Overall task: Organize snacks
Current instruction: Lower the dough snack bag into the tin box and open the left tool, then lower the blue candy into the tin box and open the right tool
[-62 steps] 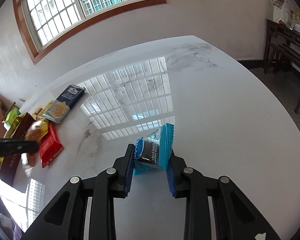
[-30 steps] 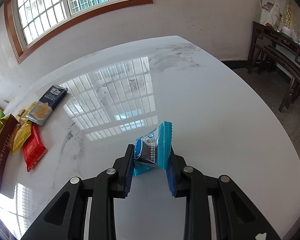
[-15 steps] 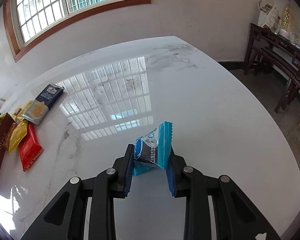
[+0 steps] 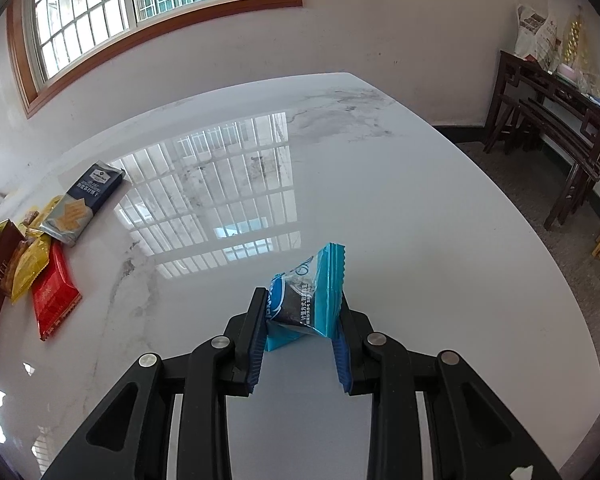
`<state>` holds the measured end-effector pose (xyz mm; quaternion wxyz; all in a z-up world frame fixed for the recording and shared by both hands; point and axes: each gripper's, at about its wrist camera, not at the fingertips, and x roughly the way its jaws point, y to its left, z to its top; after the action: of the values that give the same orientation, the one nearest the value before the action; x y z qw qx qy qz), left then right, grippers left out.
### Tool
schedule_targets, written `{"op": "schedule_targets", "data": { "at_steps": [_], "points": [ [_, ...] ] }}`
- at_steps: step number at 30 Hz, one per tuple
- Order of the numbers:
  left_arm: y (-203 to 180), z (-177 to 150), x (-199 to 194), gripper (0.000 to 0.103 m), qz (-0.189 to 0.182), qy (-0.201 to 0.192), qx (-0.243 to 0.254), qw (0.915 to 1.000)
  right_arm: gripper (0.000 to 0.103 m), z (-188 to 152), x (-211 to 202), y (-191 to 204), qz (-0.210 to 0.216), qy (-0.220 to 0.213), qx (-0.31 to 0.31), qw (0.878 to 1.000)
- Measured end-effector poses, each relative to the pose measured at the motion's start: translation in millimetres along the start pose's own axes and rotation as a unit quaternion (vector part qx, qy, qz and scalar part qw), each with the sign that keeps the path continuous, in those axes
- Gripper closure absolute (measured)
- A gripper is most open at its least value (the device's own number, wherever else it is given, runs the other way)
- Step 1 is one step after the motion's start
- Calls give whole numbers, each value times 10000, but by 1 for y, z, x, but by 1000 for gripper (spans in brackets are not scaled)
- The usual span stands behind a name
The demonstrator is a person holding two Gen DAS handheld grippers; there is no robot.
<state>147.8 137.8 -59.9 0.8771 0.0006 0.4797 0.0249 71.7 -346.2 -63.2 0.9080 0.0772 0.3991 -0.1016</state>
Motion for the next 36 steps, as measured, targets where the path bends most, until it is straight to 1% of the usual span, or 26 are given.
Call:
{"op": "schedule_targets", "data": {
  "at_steps": [8,15,21,23,24,26,31,34,36],
  "points": [
    [1,7,20,57,-93,189,79,9997,76,0,0,1,-82,6,-33,10000],
    [1,10,32,57,-131,274,156,9994,76,0,0,2,-137,9,-42,9999],
    [-3,10,31,56,-54,158,373,9992,76,0,0,5,-192,10,-59,9998],
    [-5,9,27,53,-22,93,446,9990,76,0,1,6,-210,10,-70,9998],
    [-5,9,23,50,-23,20,458,9989,76,0,1,6,-217,11,-73,9997],
    [-5,7,14,49,-54,-198,468,9987,76,0,0,7,-236,11,-88,9997],
    [-4,-1,-15,46,-78,-1041,538,9931,76,-1,0,10,-330,12,-158,9993],
    [7,-3,-27,46,-324,-1417,400,9886,76,-1,-1,10,-362,13,-184,9992],
    [20,-2,-32,46,-559,-1548,137,9863,76,-1,0,10,-394,11,-187,9990]
  ]
}}
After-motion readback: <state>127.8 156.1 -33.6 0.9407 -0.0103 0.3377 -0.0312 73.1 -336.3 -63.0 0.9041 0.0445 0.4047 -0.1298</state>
